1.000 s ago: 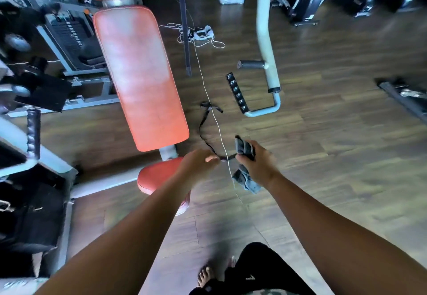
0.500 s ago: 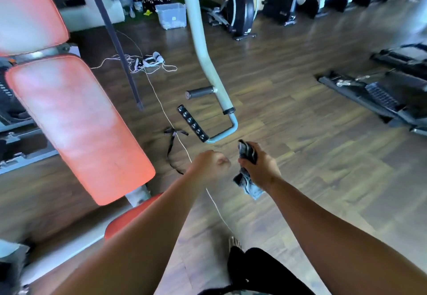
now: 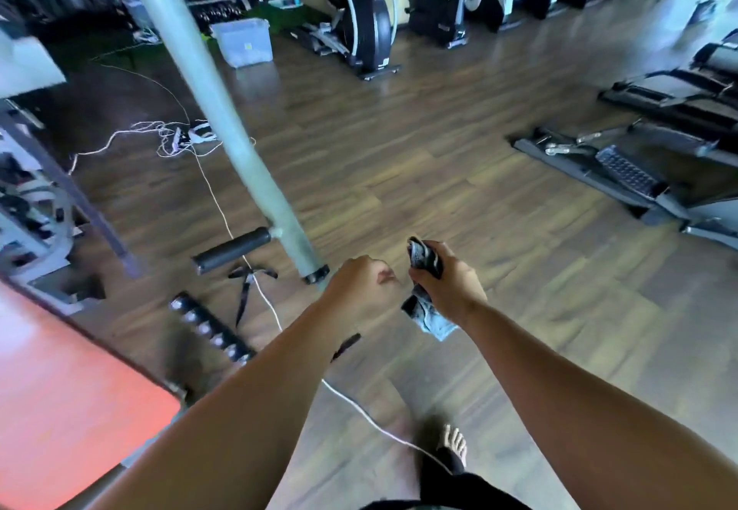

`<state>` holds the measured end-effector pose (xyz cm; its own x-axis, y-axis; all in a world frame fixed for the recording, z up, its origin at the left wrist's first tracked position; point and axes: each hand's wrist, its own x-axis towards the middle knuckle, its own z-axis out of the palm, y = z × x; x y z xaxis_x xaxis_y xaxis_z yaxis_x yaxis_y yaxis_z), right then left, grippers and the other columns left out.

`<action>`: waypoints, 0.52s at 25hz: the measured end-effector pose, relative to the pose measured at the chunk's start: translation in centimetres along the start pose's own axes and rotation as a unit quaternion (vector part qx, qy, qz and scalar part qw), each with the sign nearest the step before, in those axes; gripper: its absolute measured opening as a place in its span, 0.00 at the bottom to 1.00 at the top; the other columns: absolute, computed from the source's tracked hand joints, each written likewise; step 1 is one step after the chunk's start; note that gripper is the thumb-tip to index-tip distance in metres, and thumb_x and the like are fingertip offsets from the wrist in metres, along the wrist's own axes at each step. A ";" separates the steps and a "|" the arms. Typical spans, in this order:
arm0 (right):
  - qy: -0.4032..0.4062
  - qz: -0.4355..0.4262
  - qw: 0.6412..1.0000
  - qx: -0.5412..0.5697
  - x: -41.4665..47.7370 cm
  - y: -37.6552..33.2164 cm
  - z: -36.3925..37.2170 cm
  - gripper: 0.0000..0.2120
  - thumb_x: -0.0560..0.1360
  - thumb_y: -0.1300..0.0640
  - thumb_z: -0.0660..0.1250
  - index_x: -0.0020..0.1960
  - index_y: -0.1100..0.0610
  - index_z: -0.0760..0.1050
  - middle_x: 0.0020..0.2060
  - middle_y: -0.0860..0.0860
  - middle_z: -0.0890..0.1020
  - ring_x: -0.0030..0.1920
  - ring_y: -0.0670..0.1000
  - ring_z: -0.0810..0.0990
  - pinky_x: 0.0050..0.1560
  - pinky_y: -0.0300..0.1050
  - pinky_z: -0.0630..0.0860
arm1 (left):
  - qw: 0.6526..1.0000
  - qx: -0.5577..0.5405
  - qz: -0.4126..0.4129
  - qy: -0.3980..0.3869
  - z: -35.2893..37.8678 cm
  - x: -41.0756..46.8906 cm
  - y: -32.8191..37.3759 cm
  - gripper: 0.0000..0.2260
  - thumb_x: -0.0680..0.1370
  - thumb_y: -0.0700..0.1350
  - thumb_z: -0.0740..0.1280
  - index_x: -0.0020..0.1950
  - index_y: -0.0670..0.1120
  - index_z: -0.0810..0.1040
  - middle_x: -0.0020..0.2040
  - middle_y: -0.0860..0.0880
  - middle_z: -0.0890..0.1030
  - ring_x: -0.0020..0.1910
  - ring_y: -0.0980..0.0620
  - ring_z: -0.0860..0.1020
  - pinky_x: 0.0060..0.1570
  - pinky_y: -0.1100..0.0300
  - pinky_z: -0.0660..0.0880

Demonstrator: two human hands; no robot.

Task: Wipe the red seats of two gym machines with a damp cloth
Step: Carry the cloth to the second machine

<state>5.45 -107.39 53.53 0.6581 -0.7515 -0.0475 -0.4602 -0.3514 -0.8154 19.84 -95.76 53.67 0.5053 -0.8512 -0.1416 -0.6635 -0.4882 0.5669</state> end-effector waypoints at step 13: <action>-0.094 -0.066 0.992 -0.050 34.8 -3.5 -4.8 0.23 0.76 0.48 0.70 0.69 0.44 0.71 0.50 0.50 0.83 0.49 0.51 0.79 0.47 0.41 0.72 | 0.994 -0.001 -0.102 0.029 -6.6 31.5 -0.8 0.12 0.81 0.51 0.63 0.57 0.50 0.85 0.59 0.49 0.84 0.60 0.46 0.80 0.57 0.54 0.76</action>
<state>27.08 -135.00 57.52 0.8114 -0.5815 -0.0588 -0.4139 -0.5006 -0.7603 39.89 -120.96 54.11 0.6594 -0.7226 -0.2073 -0.5432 -0.6486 0.5332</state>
